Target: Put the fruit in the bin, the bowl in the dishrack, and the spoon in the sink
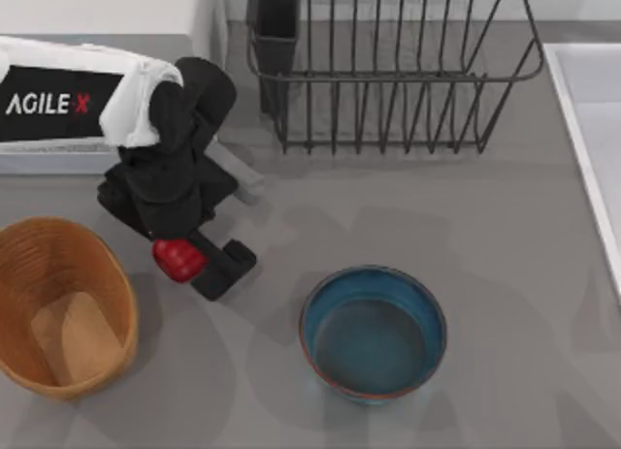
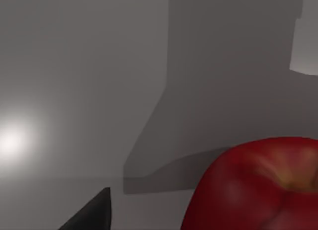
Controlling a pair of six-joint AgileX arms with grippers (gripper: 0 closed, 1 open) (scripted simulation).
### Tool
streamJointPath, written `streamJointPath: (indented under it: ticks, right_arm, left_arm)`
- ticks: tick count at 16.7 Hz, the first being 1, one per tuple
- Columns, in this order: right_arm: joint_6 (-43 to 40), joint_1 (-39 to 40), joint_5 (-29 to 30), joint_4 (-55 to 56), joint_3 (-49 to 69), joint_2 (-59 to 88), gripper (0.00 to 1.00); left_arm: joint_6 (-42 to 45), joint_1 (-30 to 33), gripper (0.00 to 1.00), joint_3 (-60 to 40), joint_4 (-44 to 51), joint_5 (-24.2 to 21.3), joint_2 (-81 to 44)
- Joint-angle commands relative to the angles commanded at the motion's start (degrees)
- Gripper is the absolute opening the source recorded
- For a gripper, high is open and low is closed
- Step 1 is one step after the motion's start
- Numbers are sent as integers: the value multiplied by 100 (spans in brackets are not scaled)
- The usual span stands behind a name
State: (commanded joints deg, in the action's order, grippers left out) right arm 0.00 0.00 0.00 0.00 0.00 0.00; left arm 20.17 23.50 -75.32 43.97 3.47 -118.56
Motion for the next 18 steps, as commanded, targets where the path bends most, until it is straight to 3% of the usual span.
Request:
streamJointPath:
  ticks: [1,14,18]
  right_arm:
    - [0,0,0,0,0,0,100]
    - [0,0,0,0,0,0,100]
    - [0,0,0,0,0,0,100]
  left_arm:
    - [0,0,100,0,0,0,0]
    - [0,0,2,0,0,0,0]
    - [0,0,0,0,0,0,0]
